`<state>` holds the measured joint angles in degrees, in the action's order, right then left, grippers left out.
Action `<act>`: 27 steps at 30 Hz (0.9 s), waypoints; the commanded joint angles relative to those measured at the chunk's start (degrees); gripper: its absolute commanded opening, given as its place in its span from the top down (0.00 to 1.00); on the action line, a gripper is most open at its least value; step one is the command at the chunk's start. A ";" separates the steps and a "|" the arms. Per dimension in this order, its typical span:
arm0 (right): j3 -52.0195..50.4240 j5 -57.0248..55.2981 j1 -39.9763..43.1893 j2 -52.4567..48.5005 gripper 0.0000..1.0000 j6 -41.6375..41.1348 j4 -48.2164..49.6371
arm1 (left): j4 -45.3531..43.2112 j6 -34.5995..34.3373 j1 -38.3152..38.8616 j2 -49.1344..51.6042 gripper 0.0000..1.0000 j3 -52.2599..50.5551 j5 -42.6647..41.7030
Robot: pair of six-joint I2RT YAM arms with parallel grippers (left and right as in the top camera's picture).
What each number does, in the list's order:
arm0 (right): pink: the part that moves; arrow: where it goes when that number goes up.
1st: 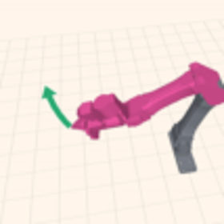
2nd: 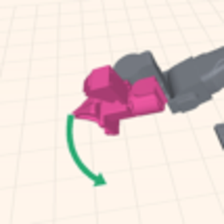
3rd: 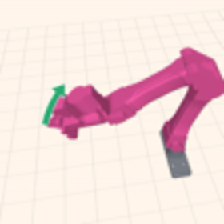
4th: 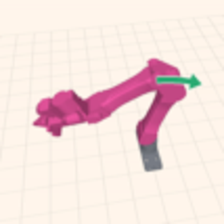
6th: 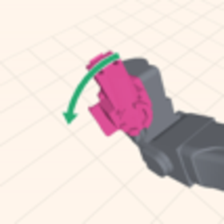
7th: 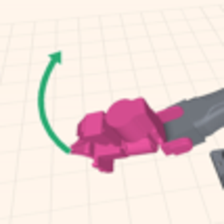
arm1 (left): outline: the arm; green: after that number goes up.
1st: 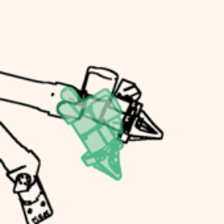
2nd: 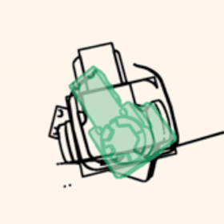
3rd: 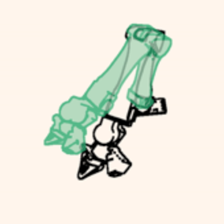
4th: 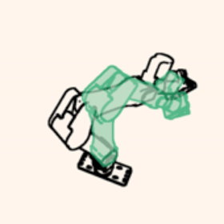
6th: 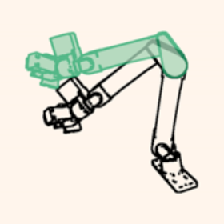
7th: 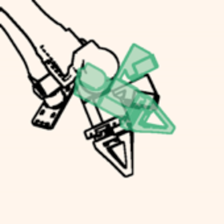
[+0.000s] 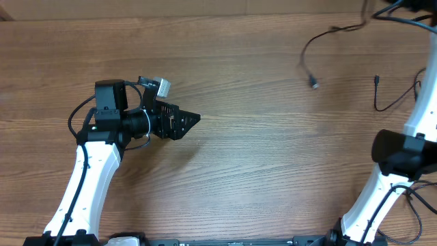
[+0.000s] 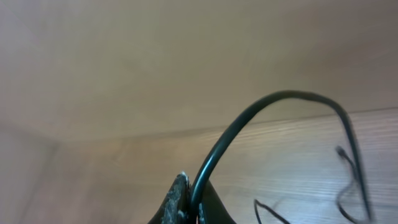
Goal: Untangle cables
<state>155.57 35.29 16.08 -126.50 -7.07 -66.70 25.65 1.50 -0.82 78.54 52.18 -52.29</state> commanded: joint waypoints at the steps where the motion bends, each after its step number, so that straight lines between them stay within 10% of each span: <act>1: 1.64 -7.52 2.08 1.33 0.96 -3.65 4.17 | -0.15 0.92 0.11 -0.59 0.00 0.59 -1.05; 12: -2.82 -38.42 2.82 0.87 0.96 -3.61 12.26 | -0.15 0.92 0.11 -0.59 0.00 0.59 -1.05; 27: -10.47 -35.50 15.61 -13.97 0.96 -10.95 14.78 | -0.15 0.92 0.11 -0.59 0.00 0.59 -1.05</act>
<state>145.25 -2.72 28.58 -138.43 -14.61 -51.18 25.69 1.50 -0.82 78.54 52.18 -52.29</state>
